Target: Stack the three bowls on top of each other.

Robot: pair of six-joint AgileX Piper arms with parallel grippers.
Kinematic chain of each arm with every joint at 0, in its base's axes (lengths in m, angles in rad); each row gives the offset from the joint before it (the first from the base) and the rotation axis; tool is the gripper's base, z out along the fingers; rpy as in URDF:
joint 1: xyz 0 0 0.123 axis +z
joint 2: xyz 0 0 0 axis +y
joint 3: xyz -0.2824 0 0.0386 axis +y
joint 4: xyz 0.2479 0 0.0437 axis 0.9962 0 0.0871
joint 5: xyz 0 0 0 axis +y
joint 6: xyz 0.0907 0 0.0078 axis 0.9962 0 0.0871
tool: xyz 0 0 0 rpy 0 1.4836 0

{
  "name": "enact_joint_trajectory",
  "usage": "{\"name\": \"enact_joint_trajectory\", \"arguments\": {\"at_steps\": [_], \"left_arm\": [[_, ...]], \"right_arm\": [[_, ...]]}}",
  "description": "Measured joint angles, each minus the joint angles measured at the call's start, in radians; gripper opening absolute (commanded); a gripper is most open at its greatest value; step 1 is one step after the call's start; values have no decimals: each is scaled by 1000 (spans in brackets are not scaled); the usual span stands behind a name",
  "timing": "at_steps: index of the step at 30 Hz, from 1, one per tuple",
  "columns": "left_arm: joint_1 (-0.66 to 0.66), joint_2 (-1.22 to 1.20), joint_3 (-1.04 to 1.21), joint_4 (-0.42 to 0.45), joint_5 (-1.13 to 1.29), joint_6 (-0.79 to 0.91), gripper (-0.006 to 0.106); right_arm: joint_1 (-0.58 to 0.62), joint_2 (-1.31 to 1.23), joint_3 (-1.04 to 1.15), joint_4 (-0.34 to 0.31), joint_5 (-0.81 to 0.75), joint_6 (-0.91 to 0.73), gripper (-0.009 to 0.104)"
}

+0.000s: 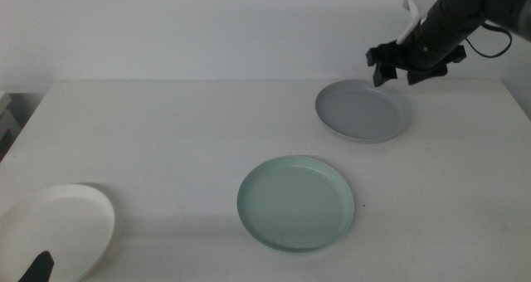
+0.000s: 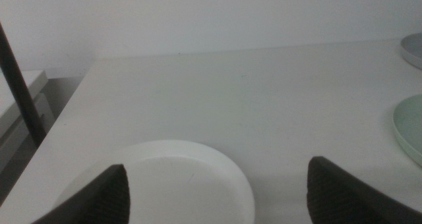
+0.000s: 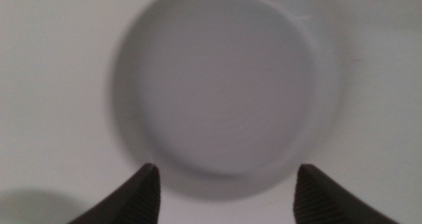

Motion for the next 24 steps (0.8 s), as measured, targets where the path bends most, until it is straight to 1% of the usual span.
{"name": "enact_joint_trajectory", "arguments": {"at_steps": [2,6,10,16,18,20,23,24], "left_arm": [[0,0,0,0,0,0,86],[0,0,0,0,0,0,86],[0,0,0,0,0,0,86],[0,0,0,0,0,0,86],[0,0,0,0,0,0,86],[0,0,0,0,0,0,86],[0,0,0,0,0,0,86],[0,0,0,0,0,0,86]], "right_arm": [[-19,48,-31,-19,1,5,61],[-73,125,-75,-13,1,23,67],[-122,191,-119,-5,-1,39,67],[-135,294,-161,8,-46,33,65],[-135,322,-161,12,-69,29,62],[-135,348,-161,18,-89,22,55],[-135,358,-165,18,-119,16,38],[-135,361,-165,18,-125,16,30]]}}
